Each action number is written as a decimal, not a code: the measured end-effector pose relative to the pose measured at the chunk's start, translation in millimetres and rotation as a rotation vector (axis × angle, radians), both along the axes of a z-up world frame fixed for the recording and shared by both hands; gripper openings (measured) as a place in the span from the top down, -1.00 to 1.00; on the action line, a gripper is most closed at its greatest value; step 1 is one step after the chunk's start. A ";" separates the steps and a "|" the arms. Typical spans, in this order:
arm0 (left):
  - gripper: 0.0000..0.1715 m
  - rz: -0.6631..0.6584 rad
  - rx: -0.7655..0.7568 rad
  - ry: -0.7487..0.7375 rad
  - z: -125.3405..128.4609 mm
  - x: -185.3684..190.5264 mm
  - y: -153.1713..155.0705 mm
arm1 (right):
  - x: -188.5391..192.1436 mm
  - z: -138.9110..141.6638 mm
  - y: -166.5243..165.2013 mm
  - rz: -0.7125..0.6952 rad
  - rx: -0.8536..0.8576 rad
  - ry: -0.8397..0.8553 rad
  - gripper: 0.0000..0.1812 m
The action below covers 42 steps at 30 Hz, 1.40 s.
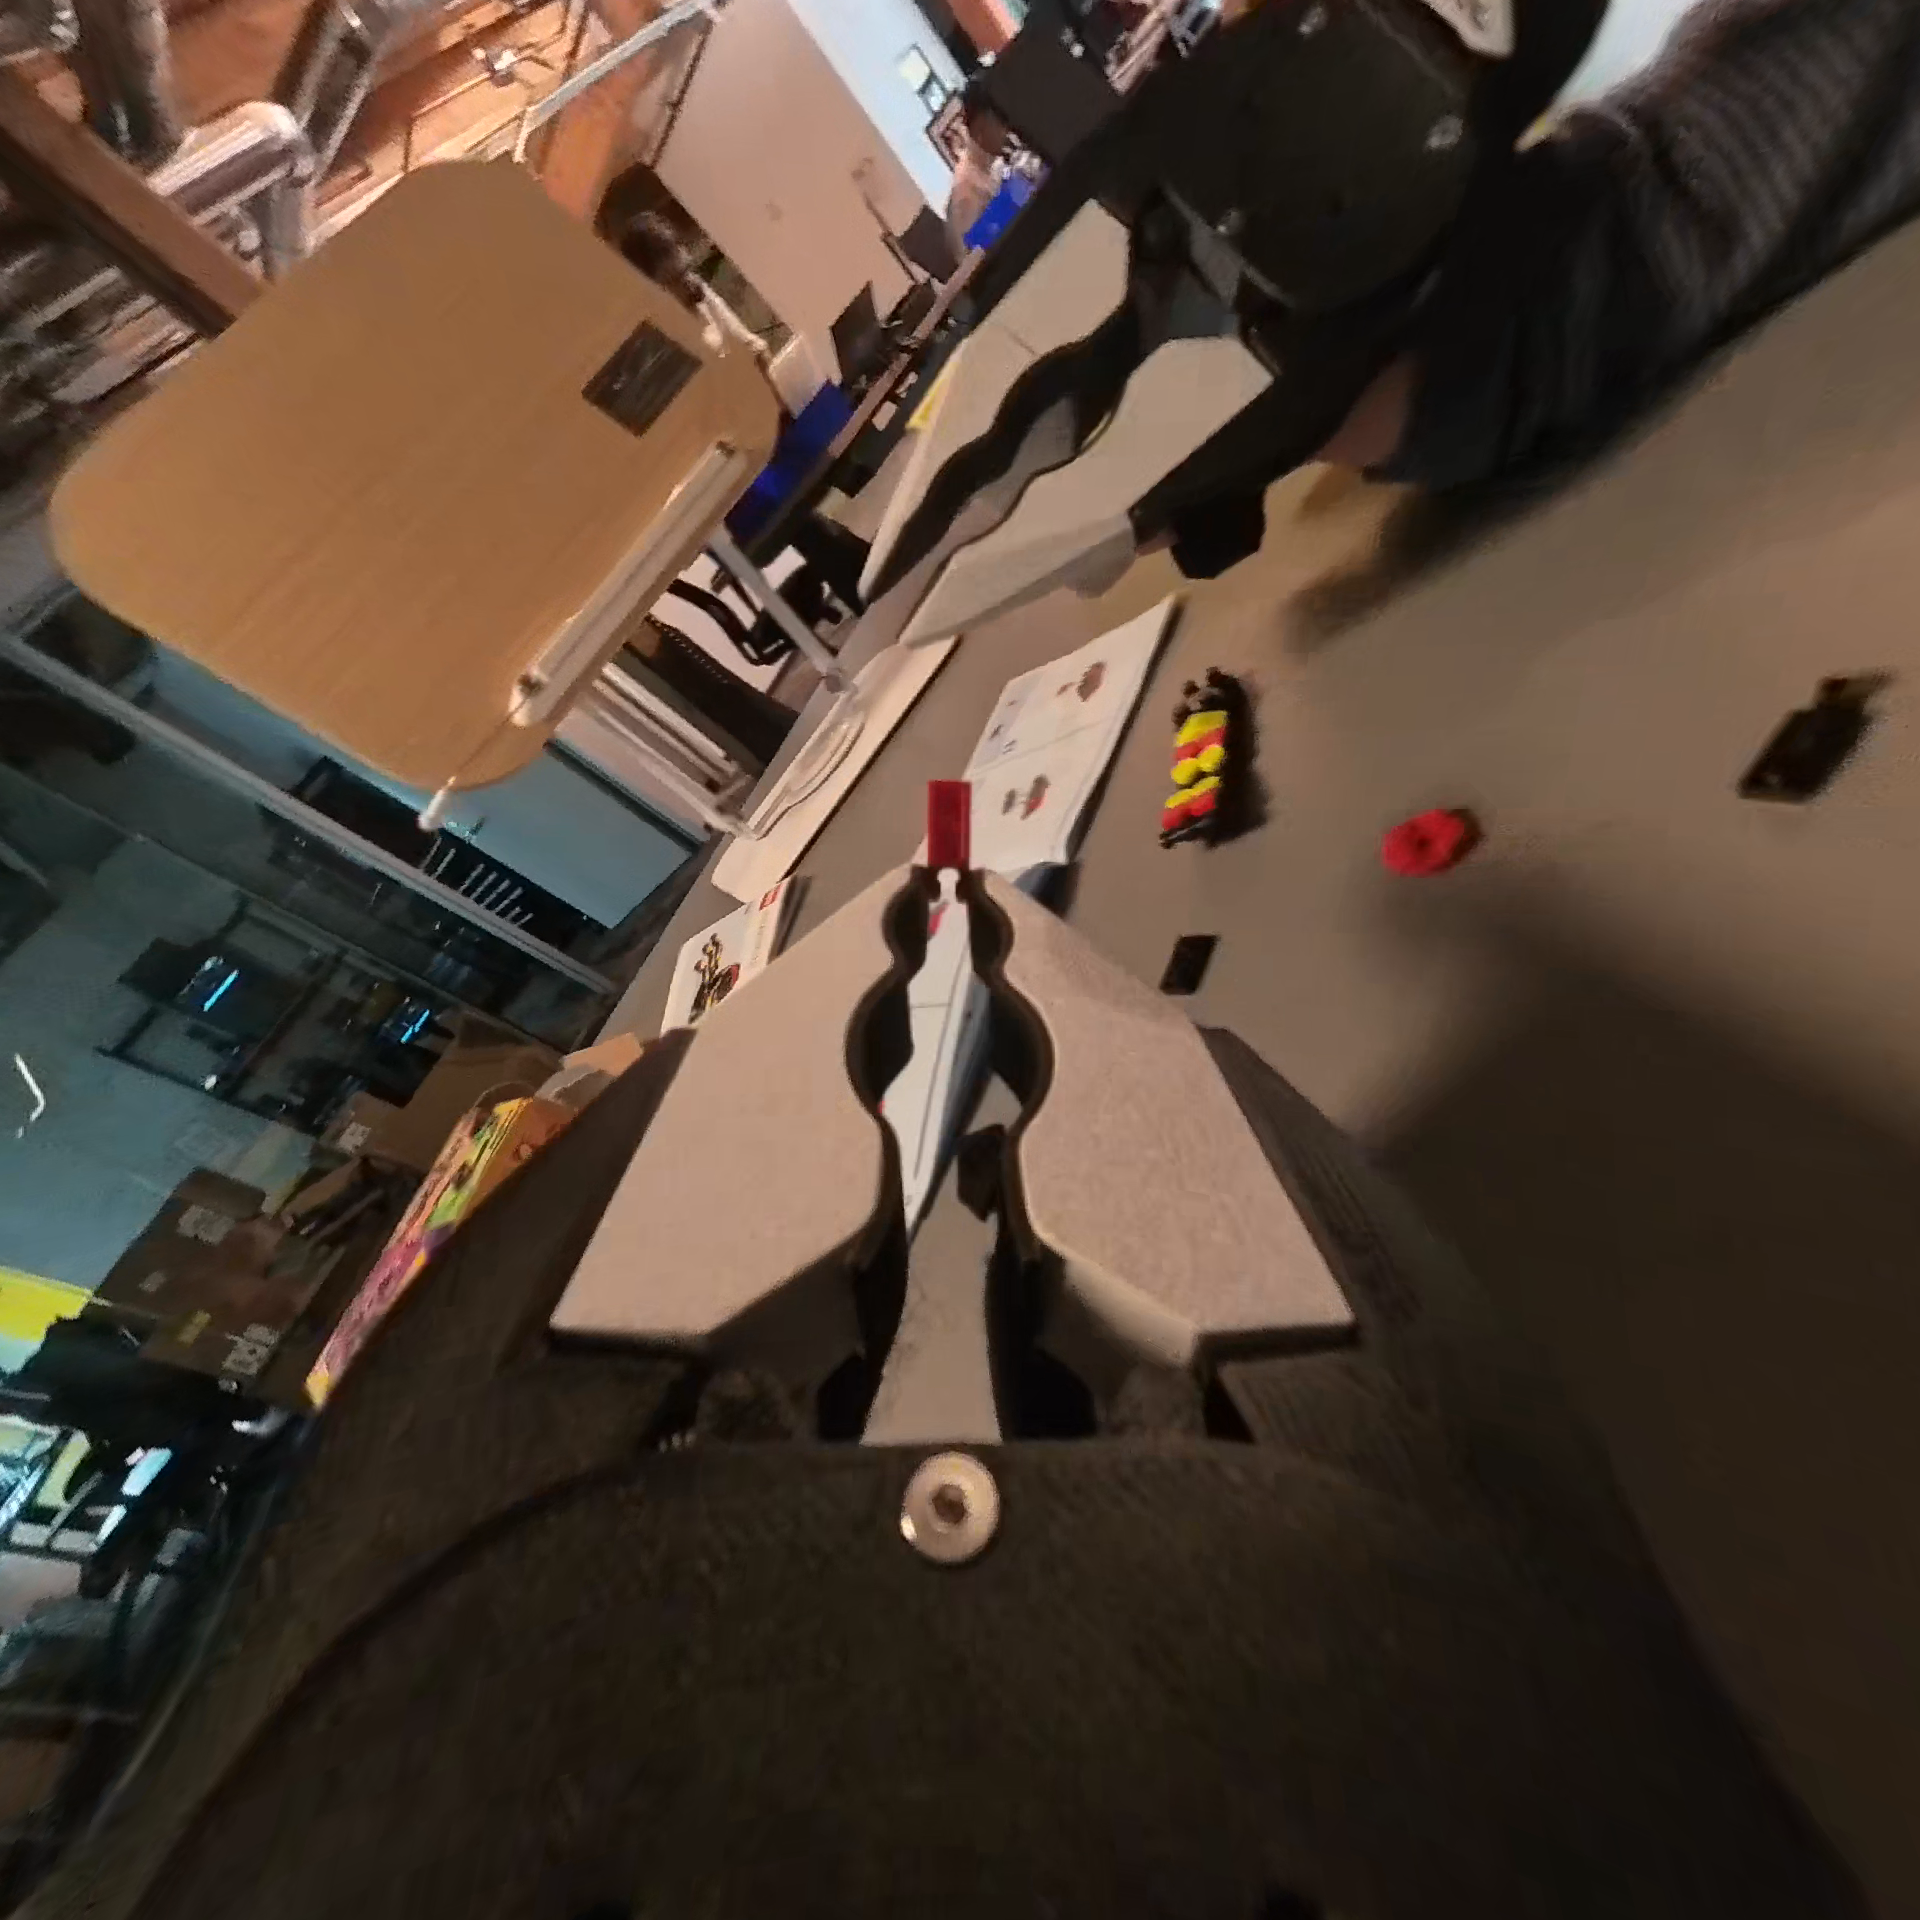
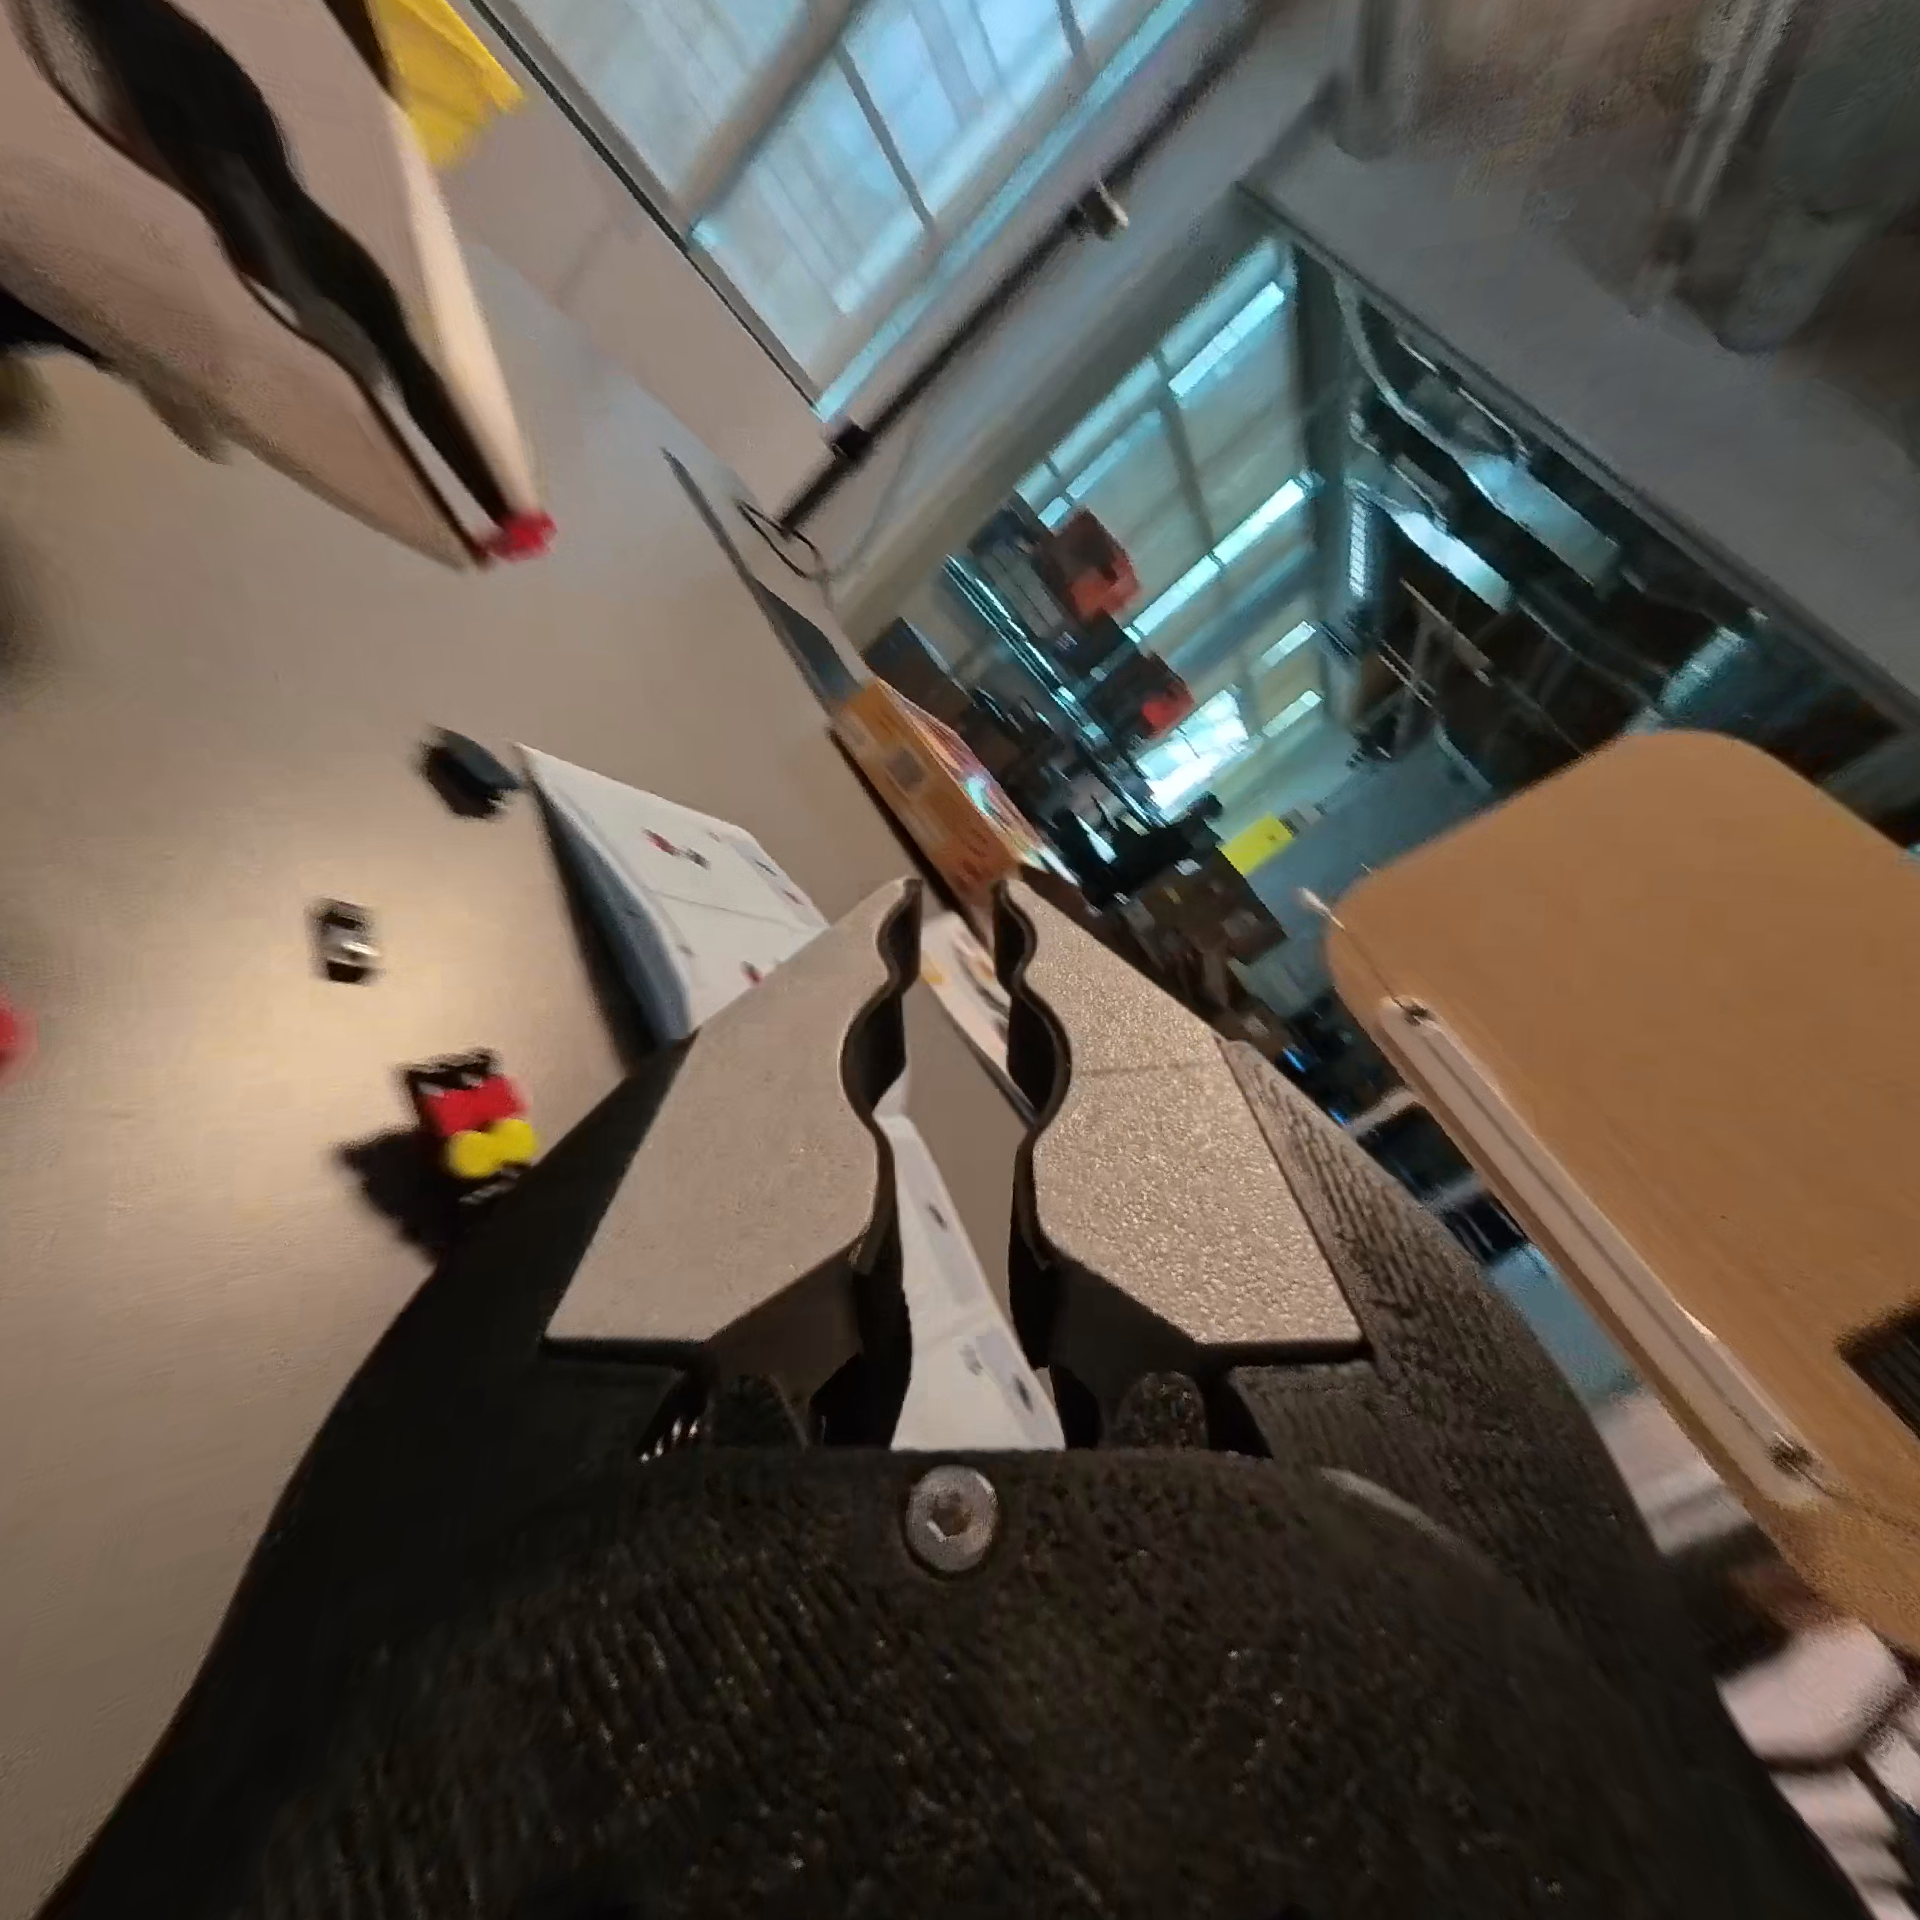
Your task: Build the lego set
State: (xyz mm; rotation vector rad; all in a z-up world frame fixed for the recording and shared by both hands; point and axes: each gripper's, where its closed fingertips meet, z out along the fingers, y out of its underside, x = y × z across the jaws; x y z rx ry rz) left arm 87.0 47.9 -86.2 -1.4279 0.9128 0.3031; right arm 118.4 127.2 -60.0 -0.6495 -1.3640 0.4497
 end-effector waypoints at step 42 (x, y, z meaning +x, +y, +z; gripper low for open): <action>0.92 -0.069 -0.053 0.216 -29.2 19.3 -7.8 | -12.6 -45.3 -92.4 0.427 -0.522 -0.430 0.94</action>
